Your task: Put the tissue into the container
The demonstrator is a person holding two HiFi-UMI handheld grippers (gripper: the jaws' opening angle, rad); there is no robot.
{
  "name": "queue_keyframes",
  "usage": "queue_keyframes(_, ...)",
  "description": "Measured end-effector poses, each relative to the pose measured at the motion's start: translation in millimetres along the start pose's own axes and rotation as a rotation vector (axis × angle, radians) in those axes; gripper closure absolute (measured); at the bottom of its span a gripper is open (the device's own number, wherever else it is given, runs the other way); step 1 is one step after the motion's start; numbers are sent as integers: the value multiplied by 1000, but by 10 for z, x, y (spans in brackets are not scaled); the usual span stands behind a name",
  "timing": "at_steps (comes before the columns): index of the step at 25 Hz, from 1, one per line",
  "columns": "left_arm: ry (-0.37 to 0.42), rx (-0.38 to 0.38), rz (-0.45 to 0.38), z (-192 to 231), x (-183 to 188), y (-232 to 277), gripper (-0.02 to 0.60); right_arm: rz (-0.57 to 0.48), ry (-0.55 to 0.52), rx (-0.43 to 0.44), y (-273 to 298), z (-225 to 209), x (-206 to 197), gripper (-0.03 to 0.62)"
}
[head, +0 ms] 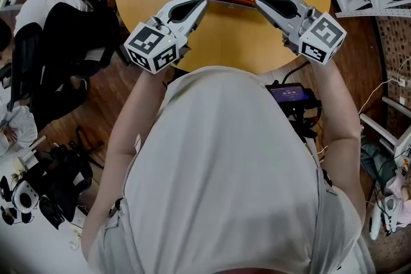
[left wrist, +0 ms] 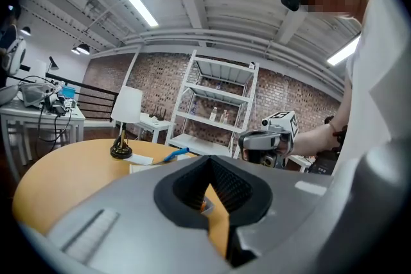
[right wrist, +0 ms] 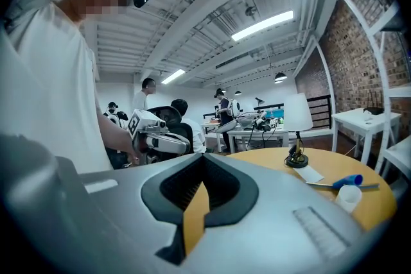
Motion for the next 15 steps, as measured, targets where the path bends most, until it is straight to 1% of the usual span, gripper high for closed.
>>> queue_keyframes(15, 4, -14, 7, -15, 26, 73, 581, 4, -1, -8, 3, -53, -13, 597)
Point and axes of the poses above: the fingertips, and each gripper's own axes: y forward along the fingers, z to its left, x out of its top, the point moved 1 cm from there along -y, backward along the fingers, and after that the axes turned 10 degrees about z, right-handed, at the moved point
